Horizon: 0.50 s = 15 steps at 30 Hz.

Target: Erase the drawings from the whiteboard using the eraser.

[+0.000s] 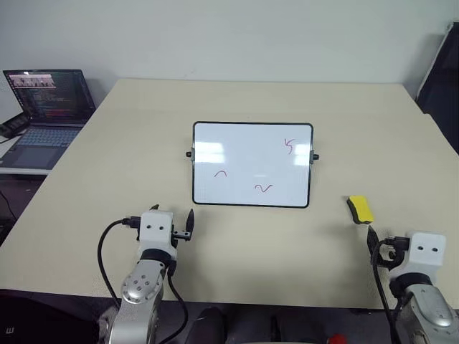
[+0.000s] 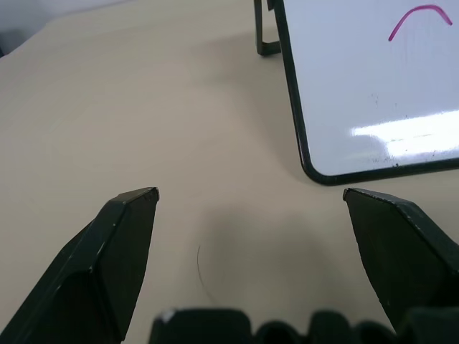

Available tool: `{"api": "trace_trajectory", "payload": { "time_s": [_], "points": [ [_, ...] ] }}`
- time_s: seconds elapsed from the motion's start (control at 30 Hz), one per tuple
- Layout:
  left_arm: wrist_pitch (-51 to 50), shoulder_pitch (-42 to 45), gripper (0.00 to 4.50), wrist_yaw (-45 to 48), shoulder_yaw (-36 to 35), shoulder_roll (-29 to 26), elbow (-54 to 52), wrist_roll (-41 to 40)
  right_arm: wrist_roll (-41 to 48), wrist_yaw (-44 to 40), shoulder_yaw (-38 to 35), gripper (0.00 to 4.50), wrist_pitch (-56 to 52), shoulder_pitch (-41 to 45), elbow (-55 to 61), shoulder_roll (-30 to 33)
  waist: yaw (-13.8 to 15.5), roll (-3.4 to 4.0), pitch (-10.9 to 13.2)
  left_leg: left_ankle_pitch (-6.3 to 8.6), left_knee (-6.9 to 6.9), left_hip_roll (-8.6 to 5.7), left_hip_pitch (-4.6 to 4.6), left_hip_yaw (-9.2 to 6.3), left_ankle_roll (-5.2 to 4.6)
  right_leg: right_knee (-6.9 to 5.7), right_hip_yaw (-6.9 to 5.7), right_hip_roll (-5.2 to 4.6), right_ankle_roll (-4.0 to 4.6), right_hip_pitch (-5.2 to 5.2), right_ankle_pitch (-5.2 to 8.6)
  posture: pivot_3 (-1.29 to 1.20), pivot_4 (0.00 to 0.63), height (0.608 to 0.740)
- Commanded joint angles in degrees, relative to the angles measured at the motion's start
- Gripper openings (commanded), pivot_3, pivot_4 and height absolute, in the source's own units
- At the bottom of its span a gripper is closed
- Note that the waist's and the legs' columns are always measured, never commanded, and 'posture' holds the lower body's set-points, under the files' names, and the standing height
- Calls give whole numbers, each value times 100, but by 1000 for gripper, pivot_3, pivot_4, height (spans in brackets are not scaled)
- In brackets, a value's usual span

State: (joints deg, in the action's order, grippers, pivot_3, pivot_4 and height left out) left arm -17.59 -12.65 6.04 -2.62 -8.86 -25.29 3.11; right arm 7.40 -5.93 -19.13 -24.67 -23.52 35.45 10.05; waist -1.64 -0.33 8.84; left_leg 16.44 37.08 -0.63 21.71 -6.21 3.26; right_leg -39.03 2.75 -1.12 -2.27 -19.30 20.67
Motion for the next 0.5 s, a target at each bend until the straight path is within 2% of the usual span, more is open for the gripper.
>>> {"api": "trace_trajectory", "payload": {
  "time_s": [0.03, 0.27, 0.5],
  "points": [
    [-17, 52, 4500, 23, 57, -6, -289, -18, 76, 0, -131, 4474, -91, 54, 345, 68, -2, 0, 0, 0, 0, 0, 0, 0, 0, 0, 0, 0, 0, 0, 0, 0, 150, 740],
    [-57, 108, 4500, 61, 177, -3, -306, -20, 98, 4, -165, 4474, -165, 124, 348, 134, -1, 0, 0, 0, -1, 0, 0, 0, 0, 0, -2, 0, 0, 0, 0, 0, 150, 740],
    [-6, 222, 4500, 123, -16, -109, -144, -68, 30, 128, 4, 4474, -95, 78, 355, -55, -2, 0, 0, 0, -1, 1, -1, -1, 0, 0, -1, 0, 0, 0, 0, 0, 150, 740]
  ]
}}
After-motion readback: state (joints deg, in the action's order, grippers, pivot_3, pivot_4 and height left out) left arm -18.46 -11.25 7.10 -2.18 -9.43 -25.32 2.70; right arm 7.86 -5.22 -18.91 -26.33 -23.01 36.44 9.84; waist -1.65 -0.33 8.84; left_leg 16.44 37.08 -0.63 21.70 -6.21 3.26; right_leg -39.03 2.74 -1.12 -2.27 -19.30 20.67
